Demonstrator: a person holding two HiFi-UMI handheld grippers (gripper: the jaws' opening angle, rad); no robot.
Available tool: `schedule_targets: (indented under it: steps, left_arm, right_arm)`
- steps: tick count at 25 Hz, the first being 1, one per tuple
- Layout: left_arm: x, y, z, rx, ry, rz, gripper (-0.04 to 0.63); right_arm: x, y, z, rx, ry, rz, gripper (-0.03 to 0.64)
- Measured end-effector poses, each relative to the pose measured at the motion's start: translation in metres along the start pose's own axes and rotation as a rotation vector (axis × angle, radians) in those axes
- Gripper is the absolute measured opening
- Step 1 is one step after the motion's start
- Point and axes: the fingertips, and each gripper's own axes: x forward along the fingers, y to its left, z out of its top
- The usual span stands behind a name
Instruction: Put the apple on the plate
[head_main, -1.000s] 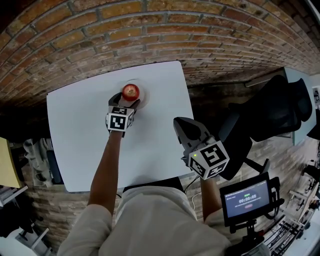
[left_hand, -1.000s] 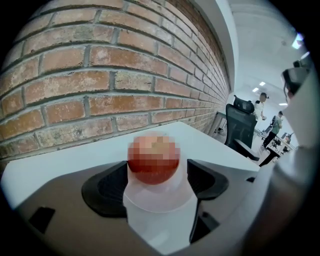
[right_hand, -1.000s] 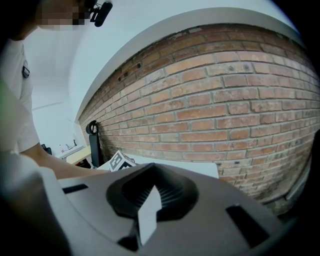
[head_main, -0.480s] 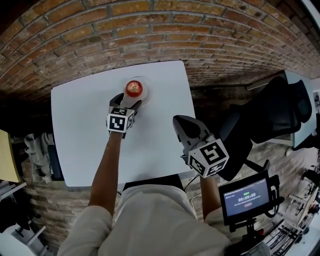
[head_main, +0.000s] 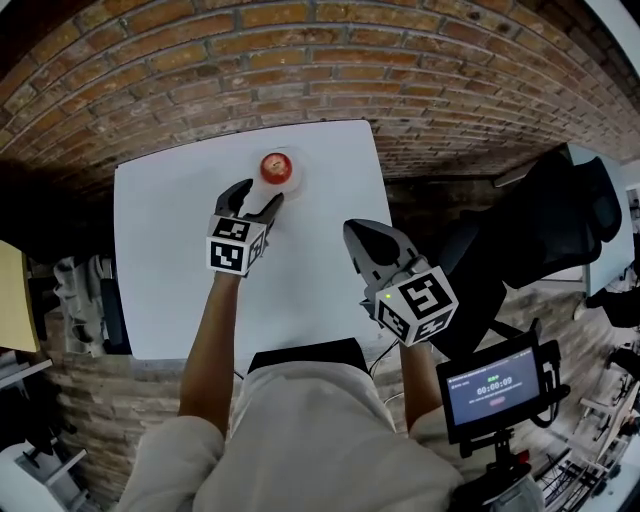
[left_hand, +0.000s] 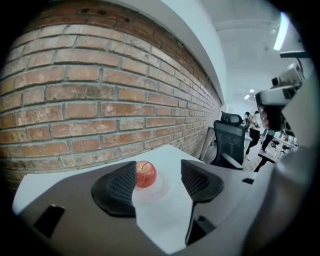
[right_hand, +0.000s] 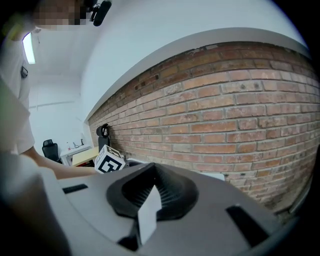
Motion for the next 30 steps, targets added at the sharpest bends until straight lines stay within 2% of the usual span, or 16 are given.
schedule_targets:
  steps: [16,22,30]
  left_arm:
    - [-0.119,-0.024,0.072,0.112,-0.264,0.094,0.103]
    - [-0.160,-0.032,0.108,0.169,-0.355,0.119,0.060]
    - [-0.202,-0.058,0.142,0.247,-0.448,0.124,0.041]
  right_arm:
    - [-0.026,0.033,0.035,-0.081,-0.086,0.008,0.003]
    - [-0.031,0.047,0.053,-0.116,-0.121,0.022,0.003]
    - [-0.040,0.060,0.077,-0.163,-0.165,0.029,0.003]
